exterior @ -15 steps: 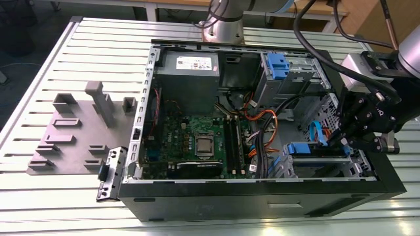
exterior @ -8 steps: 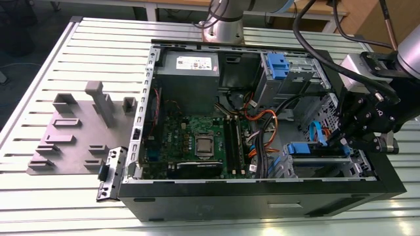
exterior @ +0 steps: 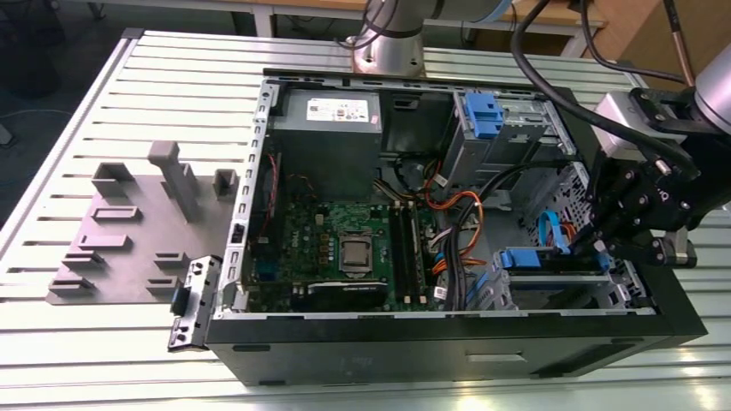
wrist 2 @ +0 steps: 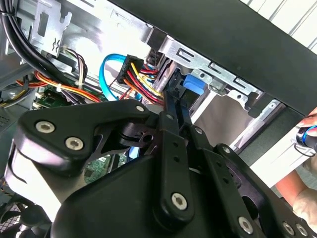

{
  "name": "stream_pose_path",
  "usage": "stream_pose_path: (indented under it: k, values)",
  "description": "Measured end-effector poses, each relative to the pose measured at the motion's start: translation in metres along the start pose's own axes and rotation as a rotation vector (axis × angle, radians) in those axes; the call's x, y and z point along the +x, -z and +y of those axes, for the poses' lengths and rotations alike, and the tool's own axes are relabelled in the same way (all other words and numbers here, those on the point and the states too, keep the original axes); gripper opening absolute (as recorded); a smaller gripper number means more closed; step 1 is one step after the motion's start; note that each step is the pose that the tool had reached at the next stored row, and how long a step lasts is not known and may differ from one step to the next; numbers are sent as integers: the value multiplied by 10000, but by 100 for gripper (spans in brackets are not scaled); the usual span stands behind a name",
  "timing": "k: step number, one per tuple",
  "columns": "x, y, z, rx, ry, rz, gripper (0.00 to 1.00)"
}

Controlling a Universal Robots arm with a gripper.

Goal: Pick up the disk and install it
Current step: 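Insert the second disk wire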

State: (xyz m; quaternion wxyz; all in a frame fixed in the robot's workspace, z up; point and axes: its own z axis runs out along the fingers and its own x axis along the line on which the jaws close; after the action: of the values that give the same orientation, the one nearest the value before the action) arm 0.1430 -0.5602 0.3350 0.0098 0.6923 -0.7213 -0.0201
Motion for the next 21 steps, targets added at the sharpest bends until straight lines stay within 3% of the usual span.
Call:
stream_pose_path:
  k: [21]
  values:
    - [8,-77,-4,0,-1,4,16]
